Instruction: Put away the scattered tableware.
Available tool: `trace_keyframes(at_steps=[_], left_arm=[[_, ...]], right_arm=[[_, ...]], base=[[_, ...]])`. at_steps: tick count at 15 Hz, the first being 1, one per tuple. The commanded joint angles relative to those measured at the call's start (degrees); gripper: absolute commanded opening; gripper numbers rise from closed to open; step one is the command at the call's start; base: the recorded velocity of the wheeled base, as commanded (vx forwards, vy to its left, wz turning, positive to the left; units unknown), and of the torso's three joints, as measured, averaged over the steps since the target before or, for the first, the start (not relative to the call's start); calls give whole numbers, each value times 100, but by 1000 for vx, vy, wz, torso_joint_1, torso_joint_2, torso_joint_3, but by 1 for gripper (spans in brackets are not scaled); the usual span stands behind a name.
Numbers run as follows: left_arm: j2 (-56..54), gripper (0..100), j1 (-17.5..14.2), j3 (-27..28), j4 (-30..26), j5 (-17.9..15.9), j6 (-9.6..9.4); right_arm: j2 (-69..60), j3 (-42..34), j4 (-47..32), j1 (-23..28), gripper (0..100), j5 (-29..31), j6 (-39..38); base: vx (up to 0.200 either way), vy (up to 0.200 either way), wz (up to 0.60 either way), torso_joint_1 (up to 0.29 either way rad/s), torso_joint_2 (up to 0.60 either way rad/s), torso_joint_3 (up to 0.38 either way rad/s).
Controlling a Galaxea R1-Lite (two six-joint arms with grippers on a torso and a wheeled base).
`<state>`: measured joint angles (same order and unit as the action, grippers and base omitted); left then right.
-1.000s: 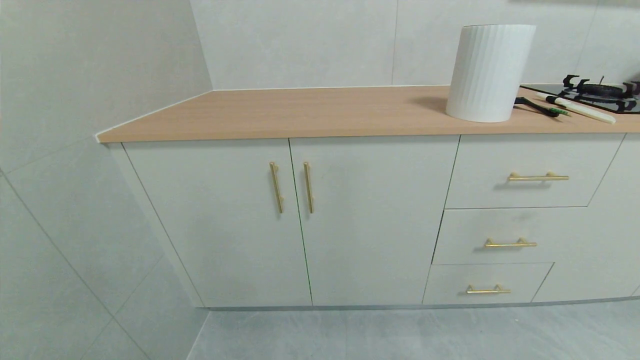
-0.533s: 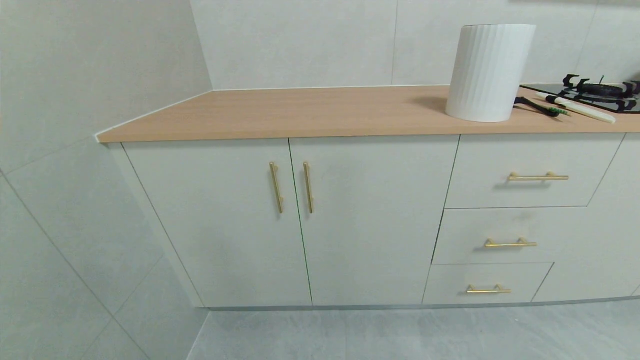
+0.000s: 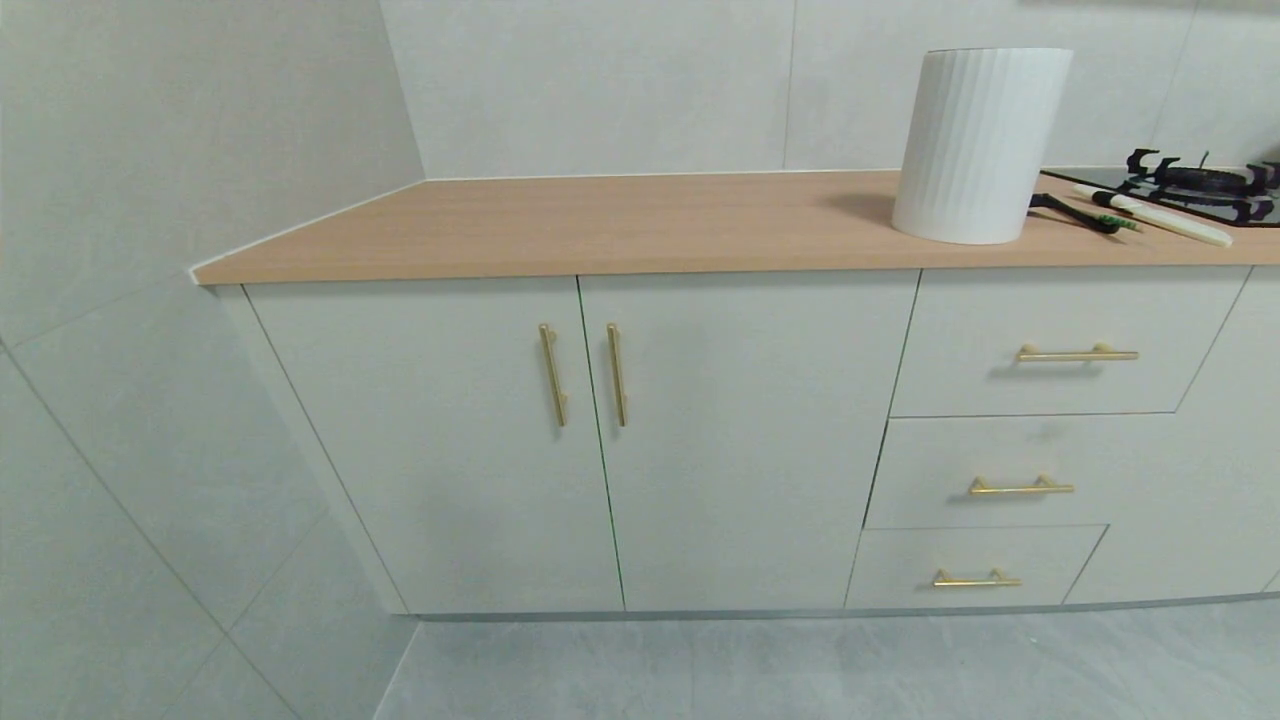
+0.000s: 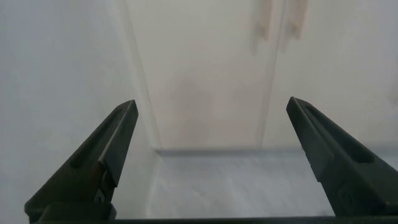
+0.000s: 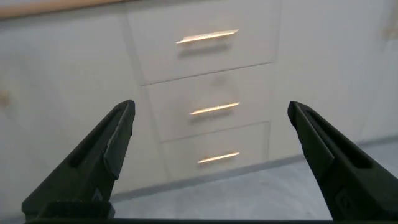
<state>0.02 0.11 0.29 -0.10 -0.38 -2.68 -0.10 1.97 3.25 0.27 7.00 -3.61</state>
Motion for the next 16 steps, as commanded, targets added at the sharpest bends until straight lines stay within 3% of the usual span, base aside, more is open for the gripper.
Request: trace_keyframes(at_steps=[1,2,4,6,7,12,13,16], left_arm=[[-2,100,-2,-29,10,-24,-4],[-2,100,-2,-29,1,-15,5],[-2,100,-2,-29,1,-6,251],[-2,100,-2,-29,1,-24,40],[-2,100,-2,-29,1,-24,22],[-2,100,-2,-29,1,-15,75],[-2,100,-2,-20,1,-6,277],[-2,100,-2,-20,1,-6,259]], right_arm=[[19,-189,-202,0,100,-287,44],[19,-189,-229,0,100,-392,62],[19,-189,-334,0,100,-585,115],[27,-189,-352,-9,100,-735,273],[27,-189,-352,-9,100,-744,273],[19,-189,-334,0,100,-700,264],[10,-189,-334,0,100,-700,247],[10,-189,-334,0,100,-709,255]], base=[[0,0,0,0,0,0],[0,0,0,0,0,0],[0,0,0,0,0,0],[0,0,0,0,0,0],[0,0,0,0,0,0],[0,0,0,0,0,0],[0,0,0,0,0,0],[0,0,0,0,0,0]])
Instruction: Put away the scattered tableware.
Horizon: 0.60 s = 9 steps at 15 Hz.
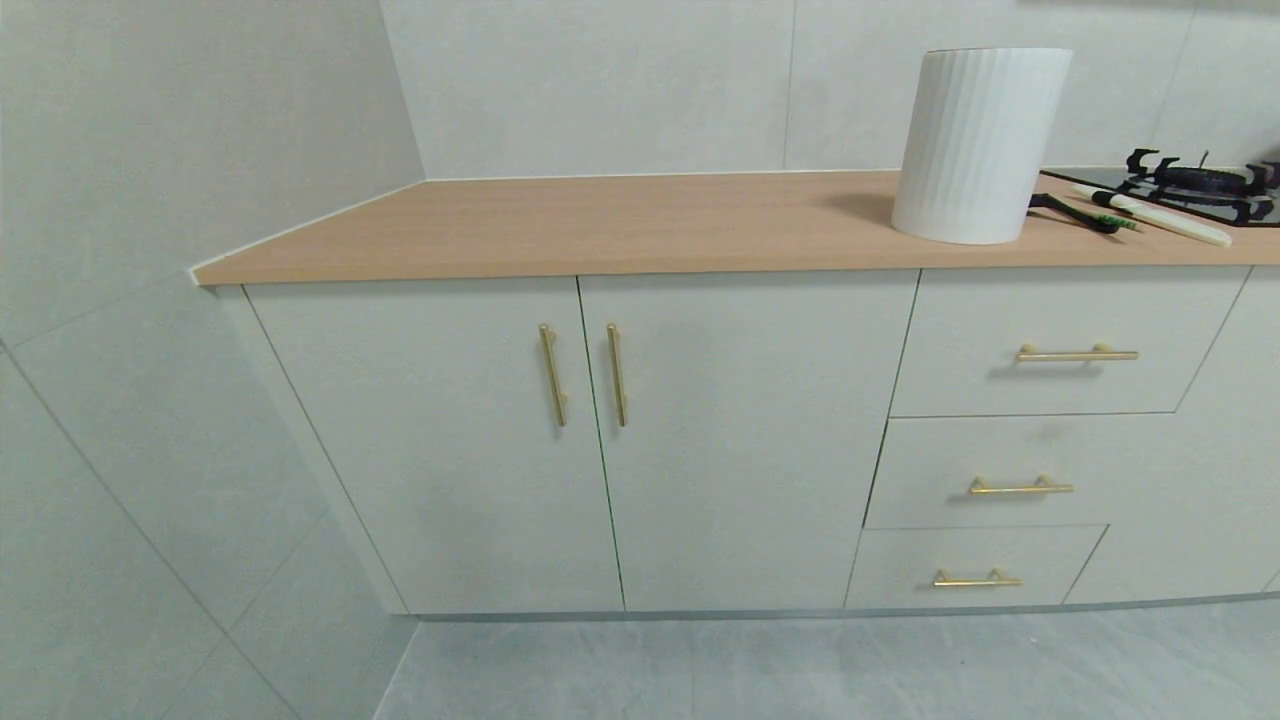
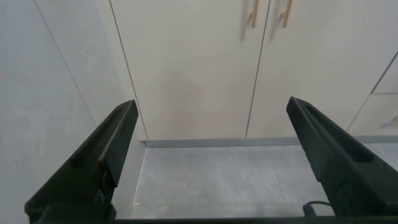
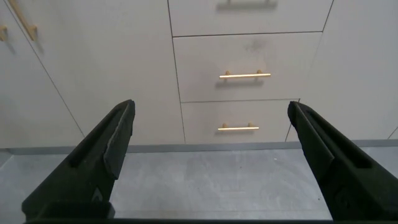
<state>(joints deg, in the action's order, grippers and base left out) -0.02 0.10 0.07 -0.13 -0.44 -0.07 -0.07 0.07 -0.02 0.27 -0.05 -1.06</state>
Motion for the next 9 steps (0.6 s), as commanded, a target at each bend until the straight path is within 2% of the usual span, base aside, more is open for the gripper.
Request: trace_keyframes(at_steps=[1,6,9], left_arm=[[2,100,-1,1,5,0,-1],[2,100,-1,1,5,0,-1],[2,100,-1,1,5,0,-1]], right_arm=[[7,1,-6,0,100,-4,1],[7,-7,-6,0,100,-4,1],[7,-7,-6,0,100,-4,1]], base=[[0,0,0,0,0,0],[0,0,0,0,0,0],[0,-200,0,2,7,4]])
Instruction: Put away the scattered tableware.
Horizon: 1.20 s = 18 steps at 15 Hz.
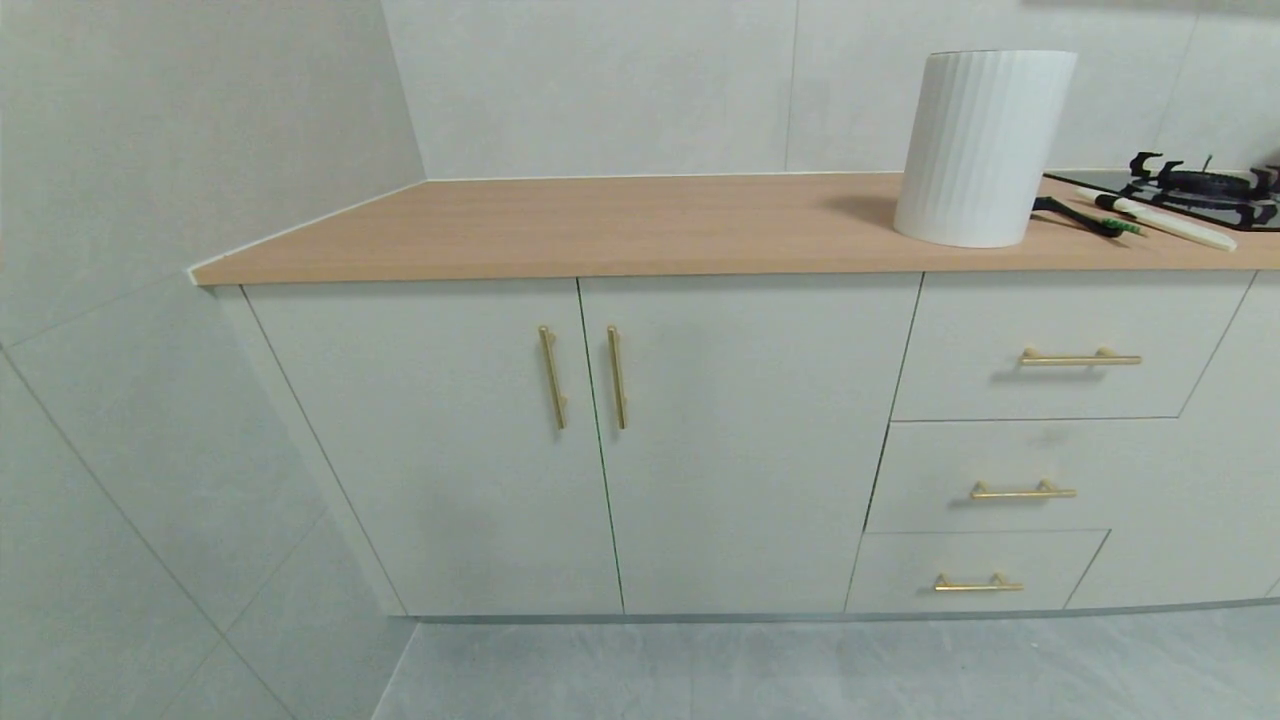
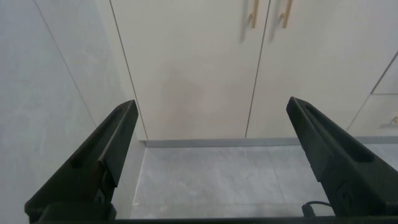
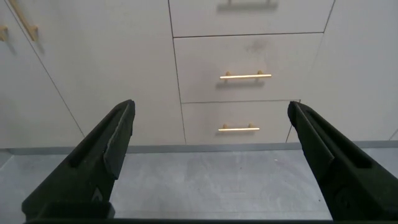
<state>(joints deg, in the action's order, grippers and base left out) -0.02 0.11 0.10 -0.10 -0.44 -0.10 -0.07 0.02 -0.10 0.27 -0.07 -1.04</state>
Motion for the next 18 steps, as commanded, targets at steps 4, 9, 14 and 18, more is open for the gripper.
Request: trace_keyframes(at_steps=[4,9,14,18], left_arm=[[2,100,-2,-1,1,0,1],[2,100,-2,-1,1,0,1],[2,100,-2,-1,10,0,10],[2,100,-2,-1,1,0,10]], right_arm=[[7,-2,1,0,100,-1,-2],[7,6,1,0,100,-1,-2],[7,6,1,0,100,-1,-2],[7,6,1,0,100,-1,-11]], base=[[0,-200,0,5,2,5],[0,-200,0,1,1,3],[0,-160,0,4,0,1],[0,0,0,0,0,0]])
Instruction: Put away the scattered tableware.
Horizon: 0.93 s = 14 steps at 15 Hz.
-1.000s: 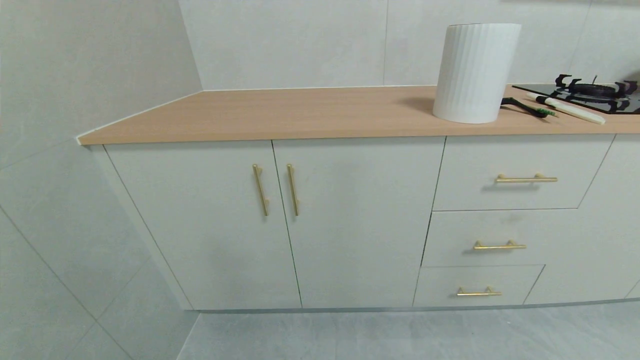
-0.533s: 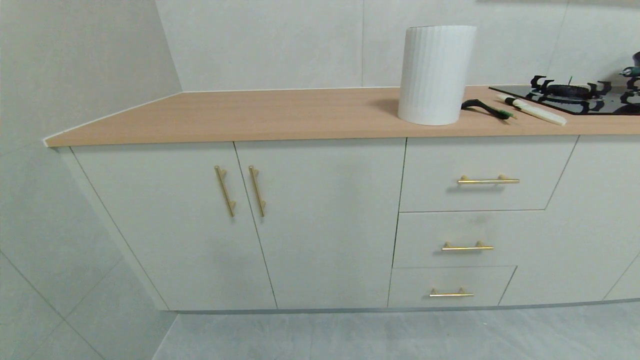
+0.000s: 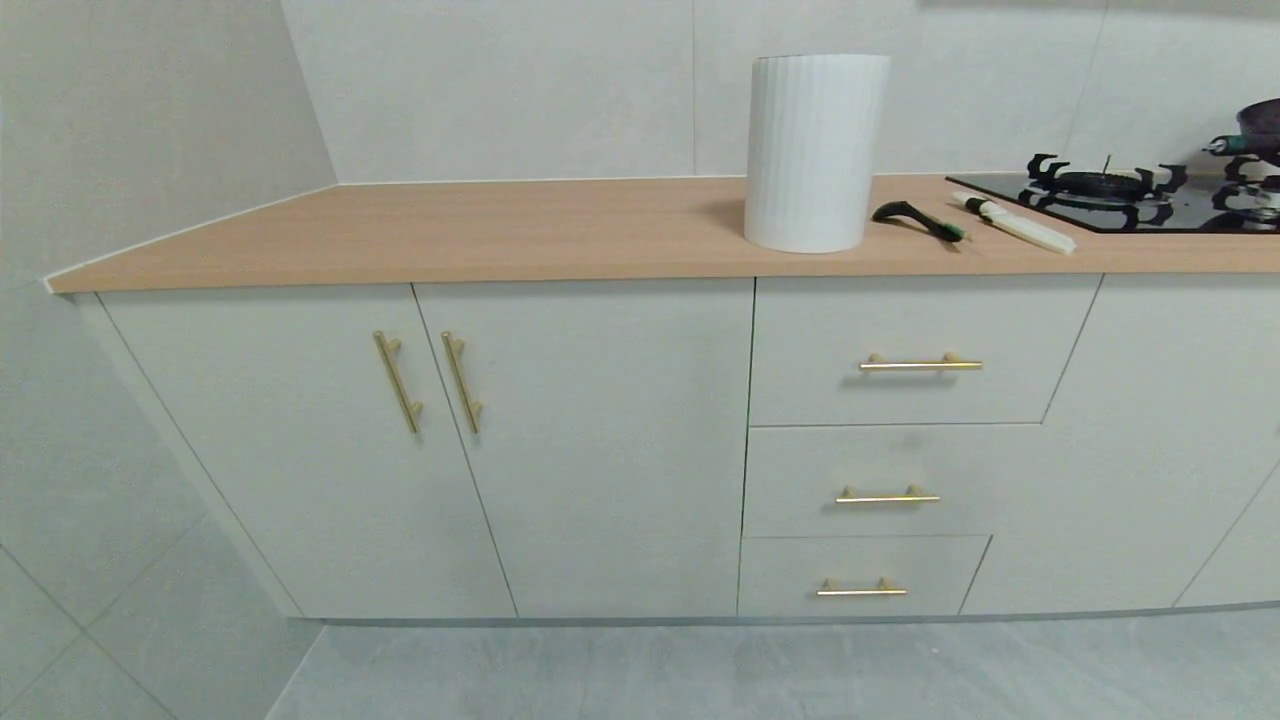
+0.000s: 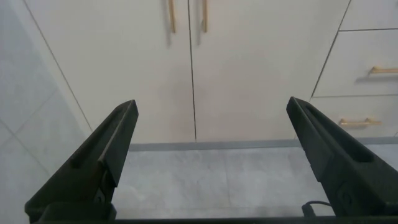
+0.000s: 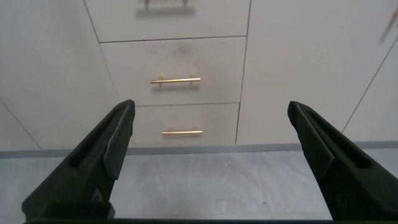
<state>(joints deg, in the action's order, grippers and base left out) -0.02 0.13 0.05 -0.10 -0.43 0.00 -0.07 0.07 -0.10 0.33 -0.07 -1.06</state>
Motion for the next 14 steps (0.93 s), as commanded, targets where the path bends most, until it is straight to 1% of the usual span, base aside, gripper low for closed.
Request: trace_keyframes(at_steps=[1,3,6,13,14], left_arm=[[2,100,-5,4,1,-1,0],[2,100,-5,4,1,-1,-9],[2,100,-5,4,1,-1,0],[2,100,-5,-5,1,-1,-9],[2,100,-5,4,1,-1,-9]], right_arm=[[7,-7,1,-7,100,-1,1],[7,1,1,-7,100,-1,-8],[7,1,1,-7,100,-1,-8],[7,1,1,-7,100,-1,-8],[7,-7,1,-7,100,-1,-8]], base=[[0,0,0,0,0,0],[0,0,0,0,0,0],[200,0,0,1,1,-1],[0,0,0,0,0,0],[0,-200,0,7,2,7]])
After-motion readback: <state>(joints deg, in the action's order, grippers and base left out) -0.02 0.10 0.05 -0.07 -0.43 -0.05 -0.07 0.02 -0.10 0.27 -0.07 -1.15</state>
